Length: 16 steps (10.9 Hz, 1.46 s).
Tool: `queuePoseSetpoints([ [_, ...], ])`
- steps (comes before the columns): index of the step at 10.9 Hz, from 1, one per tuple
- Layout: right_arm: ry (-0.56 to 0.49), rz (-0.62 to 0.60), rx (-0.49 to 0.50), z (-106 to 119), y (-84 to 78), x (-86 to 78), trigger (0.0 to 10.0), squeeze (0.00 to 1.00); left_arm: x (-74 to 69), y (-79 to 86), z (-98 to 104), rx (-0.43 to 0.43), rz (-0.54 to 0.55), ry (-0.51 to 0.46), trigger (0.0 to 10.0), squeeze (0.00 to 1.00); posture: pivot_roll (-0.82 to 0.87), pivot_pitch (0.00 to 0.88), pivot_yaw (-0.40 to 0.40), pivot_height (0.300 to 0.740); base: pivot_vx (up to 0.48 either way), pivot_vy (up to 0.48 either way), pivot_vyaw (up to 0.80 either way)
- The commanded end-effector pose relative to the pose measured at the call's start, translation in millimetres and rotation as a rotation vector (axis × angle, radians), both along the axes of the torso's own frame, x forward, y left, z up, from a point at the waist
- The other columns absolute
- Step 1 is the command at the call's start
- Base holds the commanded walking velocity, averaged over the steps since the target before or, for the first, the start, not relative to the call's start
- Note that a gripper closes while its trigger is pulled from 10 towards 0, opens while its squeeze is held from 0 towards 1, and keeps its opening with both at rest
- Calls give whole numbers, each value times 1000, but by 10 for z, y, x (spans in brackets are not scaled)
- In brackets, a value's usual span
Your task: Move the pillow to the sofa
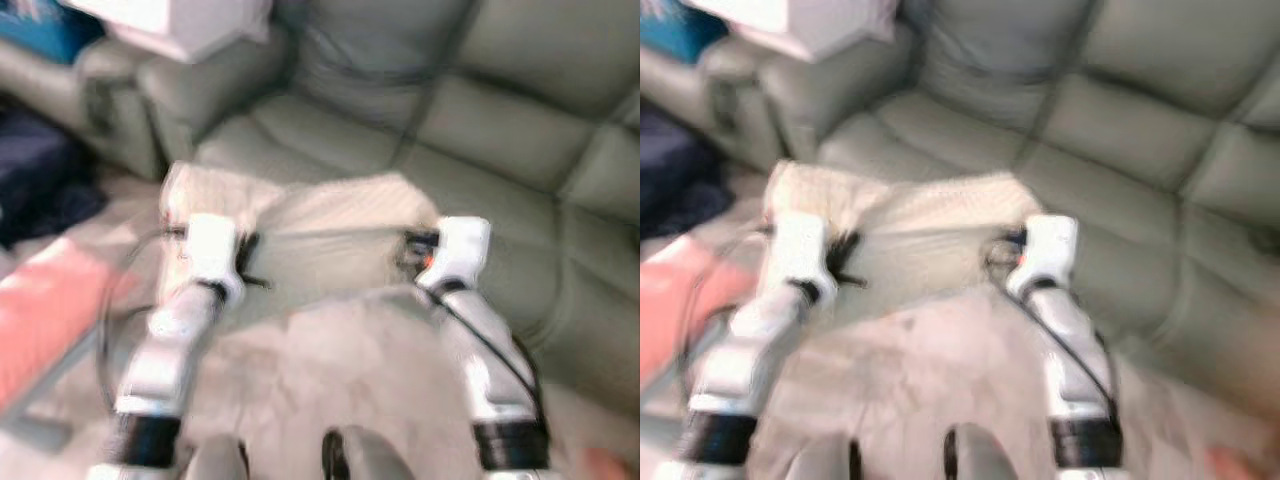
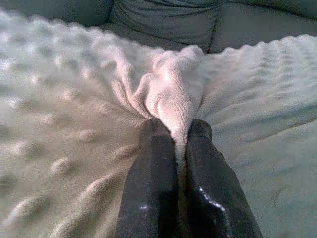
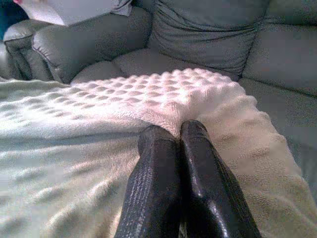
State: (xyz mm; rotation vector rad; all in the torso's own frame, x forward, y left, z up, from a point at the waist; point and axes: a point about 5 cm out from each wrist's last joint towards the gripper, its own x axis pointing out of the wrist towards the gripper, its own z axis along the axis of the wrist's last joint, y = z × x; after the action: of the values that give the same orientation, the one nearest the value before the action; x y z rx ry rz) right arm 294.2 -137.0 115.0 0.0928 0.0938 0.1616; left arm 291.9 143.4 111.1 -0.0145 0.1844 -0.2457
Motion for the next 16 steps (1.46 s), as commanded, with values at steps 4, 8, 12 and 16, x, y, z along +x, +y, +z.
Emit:
queuePoseSetpoints([
  [4,-35,-59,-21,63,-172,17,10000,0,-39,-76,91,-27,-48,-60,10000,0,-23,124,-78,740,0,-113,-533],
  [8,-25,-64,-16,58,-175,17,10000,0,-40,-67,105,-37,-50,-66,10000,0,-27,131,-78,740,0,-480,-167],
  [12,-34,-73,-20,87,-204,55,10000,0,16,-67,107,-38,-40,-60,10000,0,-39,152,-75,740,0,-170,-222],
  [16,-27,-71,-12,59,-171,10,10000,0,-1,-49,111,-55,-67,-75,10000,0,-39,152,-70,740,0,0,0],
])
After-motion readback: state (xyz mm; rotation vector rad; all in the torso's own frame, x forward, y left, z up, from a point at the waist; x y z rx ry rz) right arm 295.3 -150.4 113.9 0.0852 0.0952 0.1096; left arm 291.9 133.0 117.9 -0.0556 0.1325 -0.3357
